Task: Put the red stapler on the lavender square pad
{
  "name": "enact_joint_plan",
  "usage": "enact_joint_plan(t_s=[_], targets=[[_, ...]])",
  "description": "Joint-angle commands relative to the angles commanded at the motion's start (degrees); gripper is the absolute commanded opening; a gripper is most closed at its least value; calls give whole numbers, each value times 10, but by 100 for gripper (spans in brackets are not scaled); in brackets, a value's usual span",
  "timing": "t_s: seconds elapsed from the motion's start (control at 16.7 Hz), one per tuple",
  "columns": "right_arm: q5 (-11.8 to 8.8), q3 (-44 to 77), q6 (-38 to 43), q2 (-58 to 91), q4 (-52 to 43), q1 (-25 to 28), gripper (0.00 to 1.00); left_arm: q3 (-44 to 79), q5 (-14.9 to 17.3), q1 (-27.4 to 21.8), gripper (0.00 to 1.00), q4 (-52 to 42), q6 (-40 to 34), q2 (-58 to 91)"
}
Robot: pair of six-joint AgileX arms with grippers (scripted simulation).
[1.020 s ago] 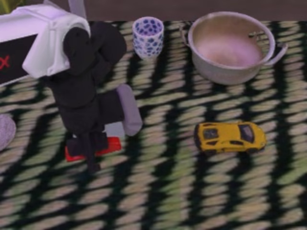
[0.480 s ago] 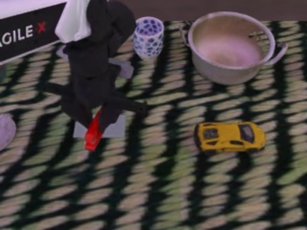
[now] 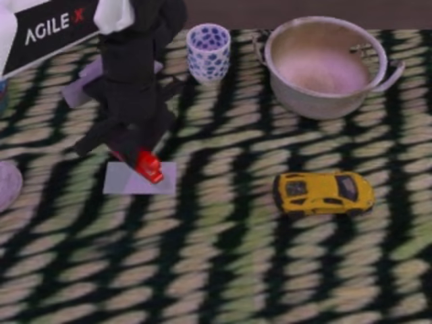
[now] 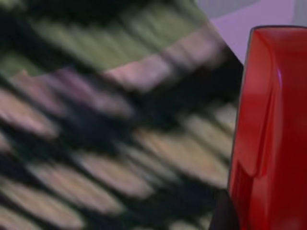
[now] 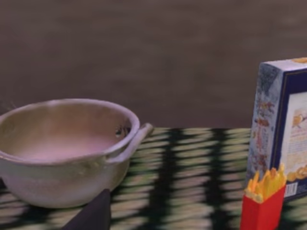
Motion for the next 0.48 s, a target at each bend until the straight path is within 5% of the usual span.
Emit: enact_joint_plan(t_s=[0.24, 0.48], targets=[[0, 0, 0, 0, 0, 0, 100, 51, 1, 19, 0, -5, -221, 20], [0, 0, 0, 0, 0, 0, 100, 81, 3, 34, 0, 1, -347, 22]])
